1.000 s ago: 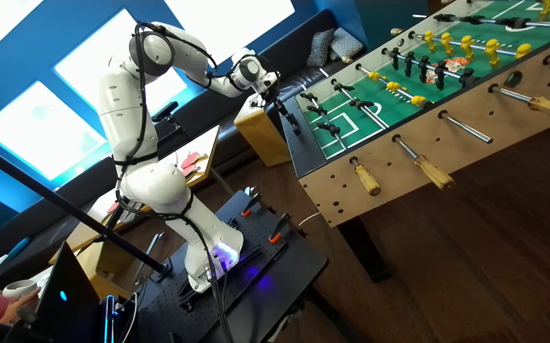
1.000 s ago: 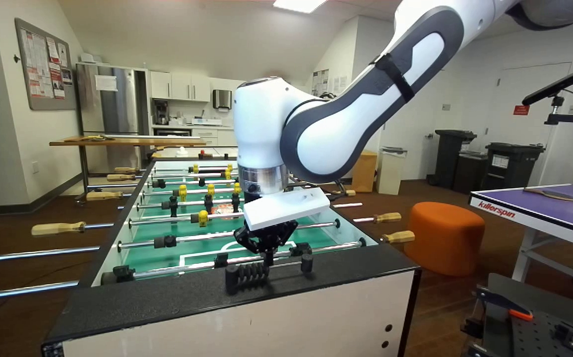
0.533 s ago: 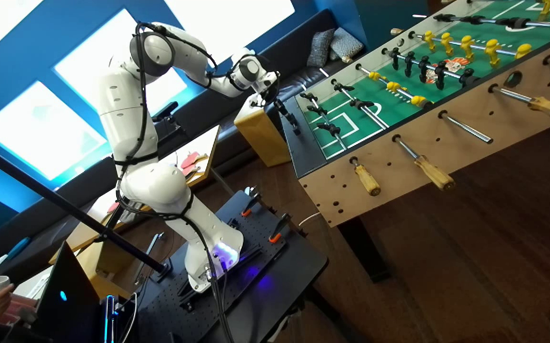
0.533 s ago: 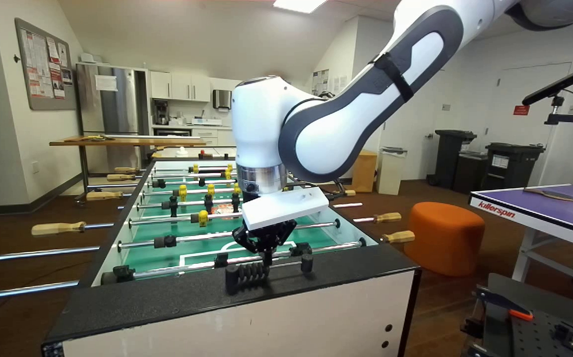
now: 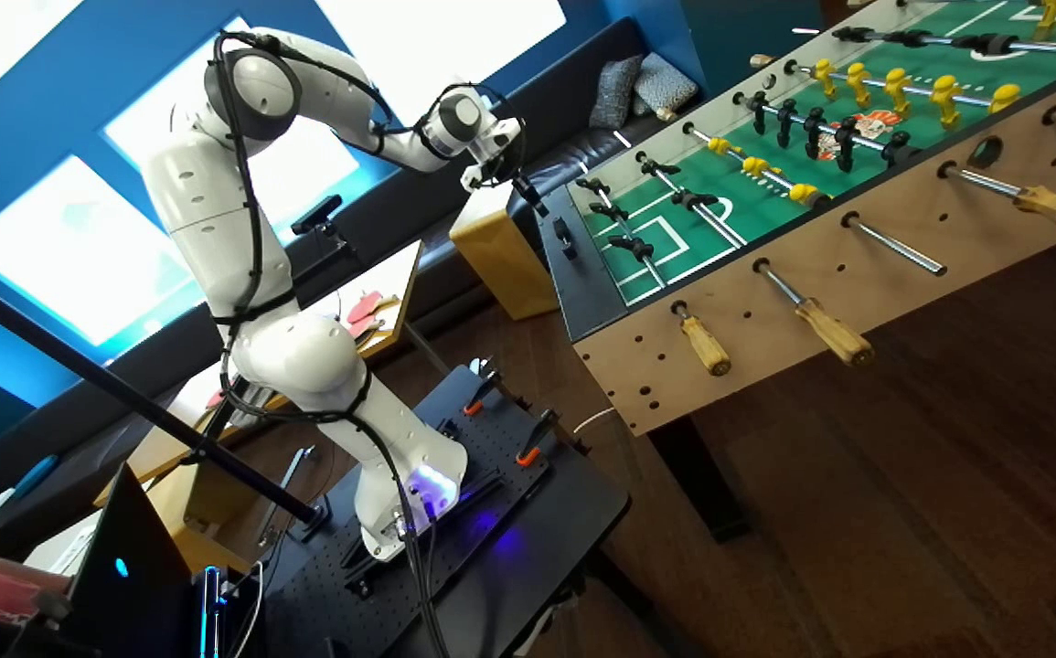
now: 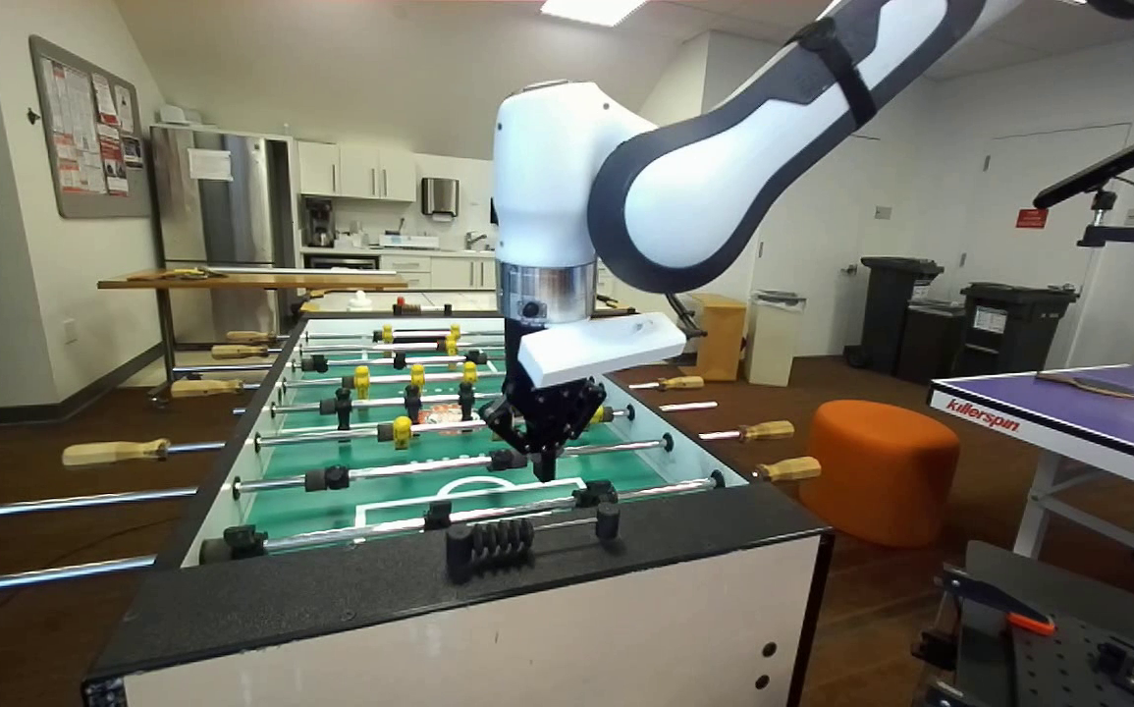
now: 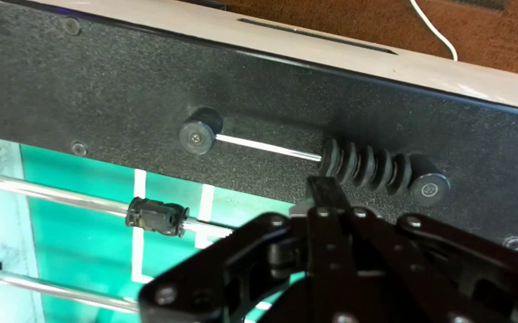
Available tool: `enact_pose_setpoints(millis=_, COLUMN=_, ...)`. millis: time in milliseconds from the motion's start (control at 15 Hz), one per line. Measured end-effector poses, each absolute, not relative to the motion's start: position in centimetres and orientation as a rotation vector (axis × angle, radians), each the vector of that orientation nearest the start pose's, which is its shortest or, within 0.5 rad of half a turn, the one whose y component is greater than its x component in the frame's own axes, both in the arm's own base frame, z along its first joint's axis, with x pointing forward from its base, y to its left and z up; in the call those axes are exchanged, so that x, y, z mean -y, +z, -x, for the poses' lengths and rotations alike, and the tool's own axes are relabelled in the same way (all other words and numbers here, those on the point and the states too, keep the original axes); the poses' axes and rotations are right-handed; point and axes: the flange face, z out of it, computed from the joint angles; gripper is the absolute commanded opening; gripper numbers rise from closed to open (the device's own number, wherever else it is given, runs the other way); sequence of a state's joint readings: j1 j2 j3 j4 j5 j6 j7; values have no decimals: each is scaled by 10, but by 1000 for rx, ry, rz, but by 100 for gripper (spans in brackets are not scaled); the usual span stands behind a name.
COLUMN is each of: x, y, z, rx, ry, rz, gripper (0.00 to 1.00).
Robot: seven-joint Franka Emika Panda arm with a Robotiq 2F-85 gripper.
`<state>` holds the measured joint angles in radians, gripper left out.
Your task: Slide the things on the foosball table to the left
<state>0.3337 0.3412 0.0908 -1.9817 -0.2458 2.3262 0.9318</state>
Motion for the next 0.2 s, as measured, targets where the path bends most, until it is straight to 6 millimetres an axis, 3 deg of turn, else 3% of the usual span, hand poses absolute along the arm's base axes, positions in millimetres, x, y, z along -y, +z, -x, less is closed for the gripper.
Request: enact_pose_setpoints(millis=200, x=-232, y=316, z=-548, rx=-455, ry=-145, rz=3190, gripper=0)
